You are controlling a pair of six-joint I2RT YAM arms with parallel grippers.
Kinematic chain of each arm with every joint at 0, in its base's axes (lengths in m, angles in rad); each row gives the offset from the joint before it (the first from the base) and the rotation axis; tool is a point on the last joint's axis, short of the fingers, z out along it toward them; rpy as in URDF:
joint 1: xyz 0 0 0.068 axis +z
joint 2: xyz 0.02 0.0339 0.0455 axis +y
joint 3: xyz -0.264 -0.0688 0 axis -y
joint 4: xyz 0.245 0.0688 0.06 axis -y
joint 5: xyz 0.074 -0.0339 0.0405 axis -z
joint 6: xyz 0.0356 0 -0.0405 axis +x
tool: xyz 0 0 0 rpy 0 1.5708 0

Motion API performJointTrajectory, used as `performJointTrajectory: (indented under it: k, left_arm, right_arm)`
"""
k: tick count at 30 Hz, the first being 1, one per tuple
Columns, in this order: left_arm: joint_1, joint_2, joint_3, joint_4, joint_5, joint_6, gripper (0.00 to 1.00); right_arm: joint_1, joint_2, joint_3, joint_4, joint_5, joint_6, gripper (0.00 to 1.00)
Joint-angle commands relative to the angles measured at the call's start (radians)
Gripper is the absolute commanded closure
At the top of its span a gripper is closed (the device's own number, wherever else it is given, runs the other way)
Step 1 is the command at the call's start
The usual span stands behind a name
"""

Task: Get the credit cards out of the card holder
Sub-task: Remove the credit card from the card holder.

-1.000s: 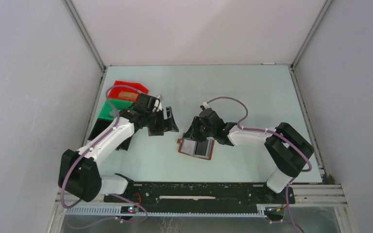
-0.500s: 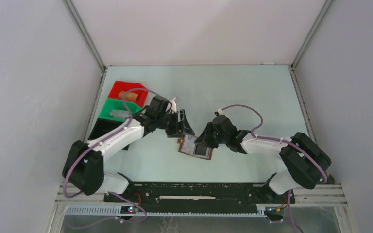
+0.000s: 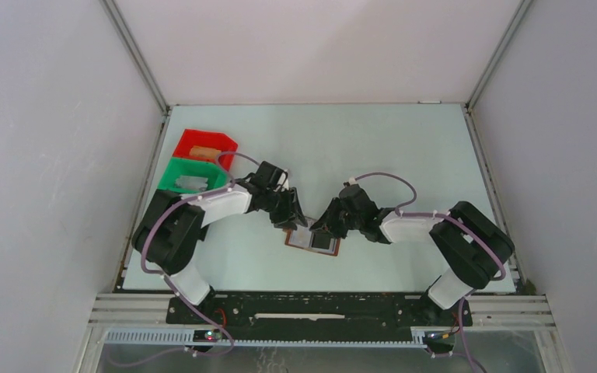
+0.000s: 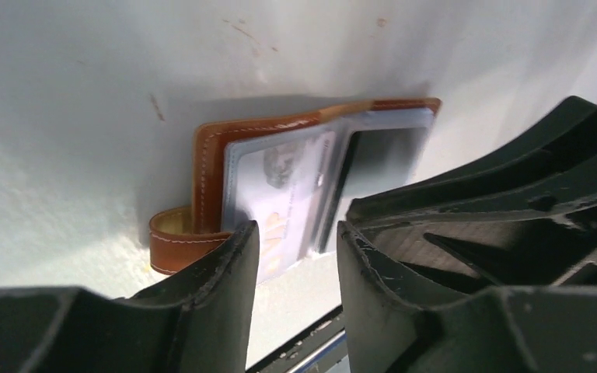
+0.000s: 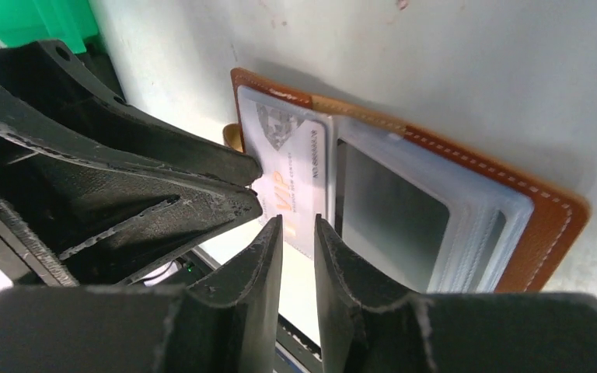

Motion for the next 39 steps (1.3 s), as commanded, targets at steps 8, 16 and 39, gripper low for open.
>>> performJointTrajectory:
  k: [8, 16, 39]
  left_arm:
    - [0.030, 0.074, -0.049, -0.004, -0.103, -0.008, 0.57]
    - [0.030, 0.100, -0.076, 0.015, -0.087, -0.007, 0.57]
    - [0.027, 0.045, -0.109, 0.015, -0.125, -0.011, 0.56]
  right_arm:
    - [-0.011, 0.059, 0.002, -0.005, 0.037, 0.047, 0.69]
    - [0.012, 0.092, 0.026, -0.090, 0.086, 0.093, 0.68]
    - [0.070, 0.096, 0.081, -0.294, 0.217, 0.144, 0.61]
